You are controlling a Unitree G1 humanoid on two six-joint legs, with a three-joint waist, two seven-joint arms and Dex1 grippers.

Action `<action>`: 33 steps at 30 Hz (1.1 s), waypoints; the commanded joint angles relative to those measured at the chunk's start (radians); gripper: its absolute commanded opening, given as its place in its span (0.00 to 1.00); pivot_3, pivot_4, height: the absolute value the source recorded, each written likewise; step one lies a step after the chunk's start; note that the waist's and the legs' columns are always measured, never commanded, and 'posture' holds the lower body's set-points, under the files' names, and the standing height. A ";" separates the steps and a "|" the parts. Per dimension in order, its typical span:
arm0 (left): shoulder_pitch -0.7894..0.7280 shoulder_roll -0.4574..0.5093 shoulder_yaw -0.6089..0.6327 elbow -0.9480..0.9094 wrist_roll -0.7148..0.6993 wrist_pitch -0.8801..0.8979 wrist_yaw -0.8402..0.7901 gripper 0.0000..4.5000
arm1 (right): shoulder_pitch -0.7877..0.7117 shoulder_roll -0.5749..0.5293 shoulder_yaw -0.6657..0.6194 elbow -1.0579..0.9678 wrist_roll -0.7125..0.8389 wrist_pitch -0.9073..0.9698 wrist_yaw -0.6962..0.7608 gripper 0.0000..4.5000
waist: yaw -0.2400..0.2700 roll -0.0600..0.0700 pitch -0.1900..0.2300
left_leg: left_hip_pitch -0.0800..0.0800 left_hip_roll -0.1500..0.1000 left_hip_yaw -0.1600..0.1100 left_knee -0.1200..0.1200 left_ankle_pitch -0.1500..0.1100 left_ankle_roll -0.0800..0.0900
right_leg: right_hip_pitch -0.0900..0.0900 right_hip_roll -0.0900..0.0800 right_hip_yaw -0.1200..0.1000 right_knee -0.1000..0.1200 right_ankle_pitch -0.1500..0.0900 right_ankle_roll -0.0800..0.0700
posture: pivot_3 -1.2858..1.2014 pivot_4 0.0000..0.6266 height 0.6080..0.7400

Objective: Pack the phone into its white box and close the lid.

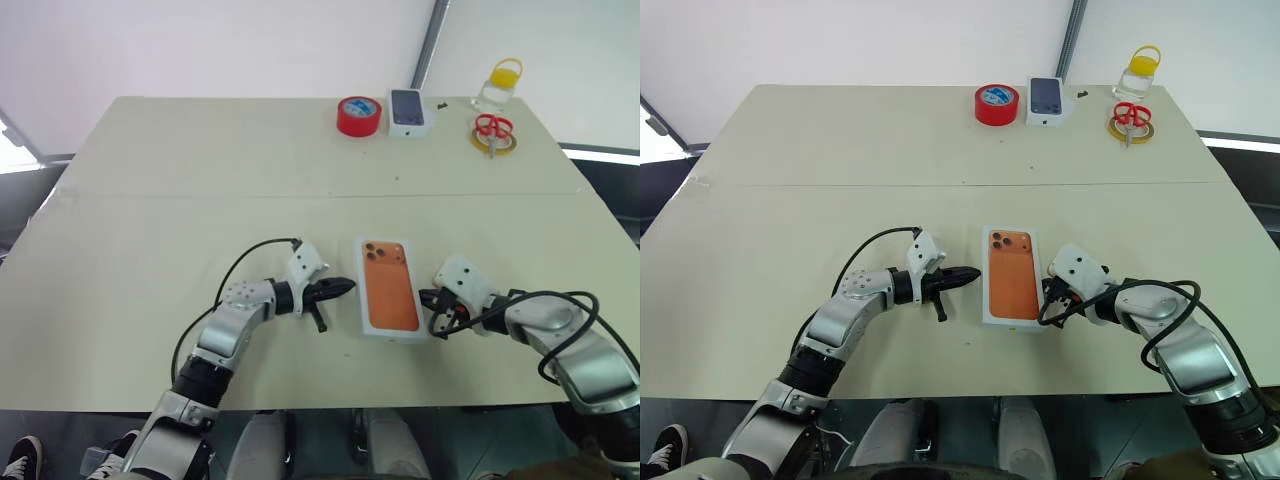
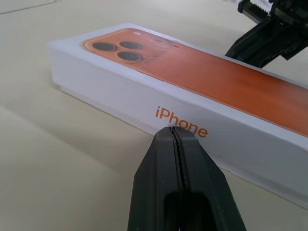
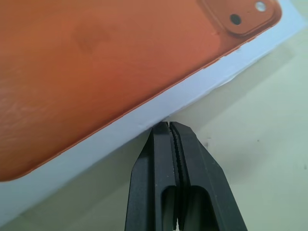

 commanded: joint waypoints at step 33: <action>-0.157 0.106 0.186 0.089 -0.044 -0.079 0.041 0.75 | -0.056 0.080 -0.160 0.002 0.163 -0.016 0.045 0.87 | -0.001 -0.003 -0.016 | 0.003 0.001 0.000 -0.001 -0.001 0.001 | -0.001 0.000 0.000 0.005 0.002 0.003 | 0.52 0.24 1.00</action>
